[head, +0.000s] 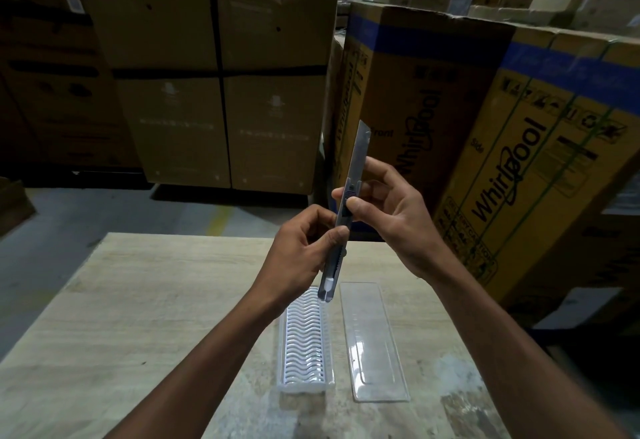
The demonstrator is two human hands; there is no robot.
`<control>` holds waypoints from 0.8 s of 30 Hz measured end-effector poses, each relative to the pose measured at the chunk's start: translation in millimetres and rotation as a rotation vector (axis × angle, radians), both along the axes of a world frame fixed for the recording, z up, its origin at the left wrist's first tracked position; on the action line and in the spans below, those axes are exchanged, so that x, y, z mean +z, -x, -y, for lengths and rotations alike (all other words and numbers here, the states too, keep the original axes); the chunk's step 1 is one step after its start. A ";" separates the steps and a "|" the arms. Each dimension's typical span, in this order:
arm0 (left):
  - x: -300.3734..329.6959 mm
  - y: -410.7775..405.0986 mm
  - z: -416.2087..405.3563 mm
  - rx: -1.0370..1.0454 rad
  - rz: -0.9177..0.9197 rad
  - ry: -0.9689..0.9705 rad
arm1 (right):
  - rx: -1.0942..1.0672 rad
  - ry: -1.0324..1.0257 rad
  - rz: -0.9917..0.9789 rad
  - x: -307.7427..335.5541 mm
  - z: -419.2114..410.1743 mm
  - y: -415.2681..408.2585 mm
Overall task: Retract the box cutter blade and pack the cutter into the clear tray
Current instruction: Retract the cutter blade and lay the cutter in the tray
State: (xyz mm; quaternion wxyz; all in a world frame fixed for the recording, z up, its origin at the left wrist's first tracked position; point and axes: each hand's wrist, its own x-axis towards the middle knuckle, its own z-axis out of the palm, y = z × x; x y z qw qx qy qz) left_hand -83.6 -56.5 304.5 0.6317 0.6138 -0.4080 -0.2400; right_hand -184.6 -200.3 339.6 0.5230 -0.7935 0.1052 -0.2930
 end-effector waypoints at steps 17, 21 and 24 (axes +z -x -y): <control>4.7 1.9 3.2 0.013 -0.098 0.058 | -0.001 -0.014 -0.030 -9.1 -7.1 5.7; 3.2 1.8 3.1 0.013 -0.099 0.063 | -0.007 0.001 -0.050 -12.2 -7.4 5.8; 1.2 0.5 3.6 0.021 -0.101 0.061 | -0.016 0.011 -0.058 -15.1 -8.0 5.2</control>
